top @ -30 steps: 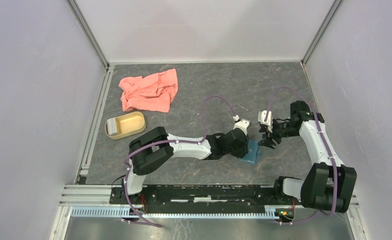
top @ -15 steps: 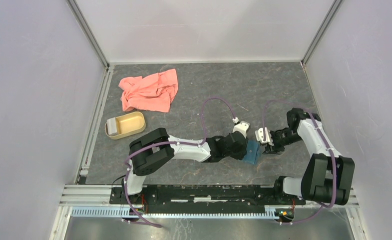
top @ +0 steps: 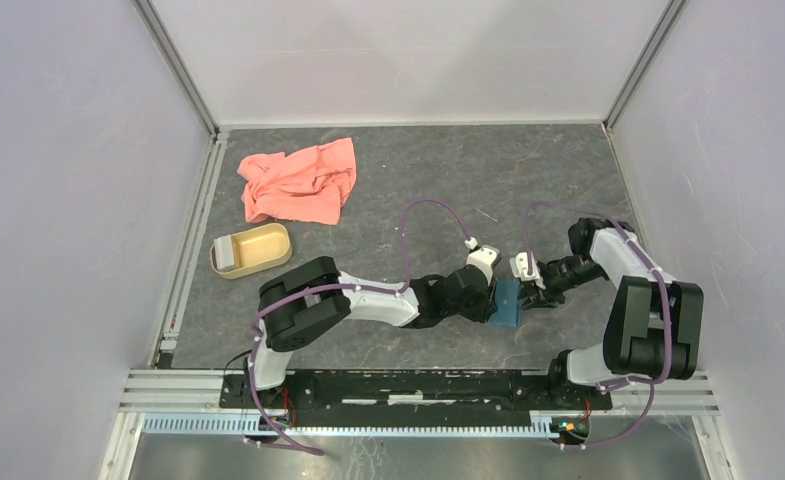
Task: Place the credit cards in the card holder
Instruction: Close the card holder at the center of the board.
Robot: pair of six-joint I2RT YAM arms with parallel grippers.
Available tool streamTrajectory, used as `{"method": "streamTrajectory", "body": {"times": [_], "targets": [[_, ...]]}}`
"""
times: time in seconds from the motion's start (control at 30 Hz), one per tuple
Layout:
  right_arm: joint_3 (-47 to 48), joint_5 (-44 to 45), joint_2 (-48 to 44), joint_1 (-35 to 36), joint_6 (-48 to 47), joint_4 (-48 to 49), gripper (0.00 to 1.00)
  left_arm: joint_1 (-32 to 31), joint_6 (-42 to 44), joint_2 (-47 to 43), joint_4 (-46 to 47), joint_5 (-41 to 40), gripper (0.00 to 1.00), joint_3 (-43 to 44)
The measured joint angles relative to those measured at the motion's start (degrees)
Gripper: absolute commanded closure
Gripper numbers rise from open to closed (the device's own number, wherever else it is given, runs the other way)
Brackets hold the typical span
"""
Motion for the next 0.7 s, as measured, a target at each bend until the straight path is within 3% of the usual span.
{"method": "streamTrajectory", "body": {"times": [0.17,0.3,0.47,0.57,0.7], "targets": [[3.96,-0.37,-0.09,-0.09,5.68,0.07,0.68,0.0,-1.03,0.0,1.97,0.44,0.65,-0.94],[4.81,-1.86,-3.04,-1.36,15.91,2.01,0.59,0.0,-5.22,0.39,3.98,0.79,0.66,-1.57],[1.62,-1.77,-15.67,-3.34,40.52,14.97,0.34,-0.42,-10.4,1.51,6.78,-0.07,0.65,-1.81],[-0.92,-0.5,-21.24,-3.76,55.21,21.77,0.33,-1.38,-11.61,1.88,7.54,-1.42,0.64,-1.79],[-2.82,1.31,-20.09,-3.91,68.74,27.17,0.33,-2.12,-11.8,2.73,8.33,-1.86,0.63,-1.57]]}}
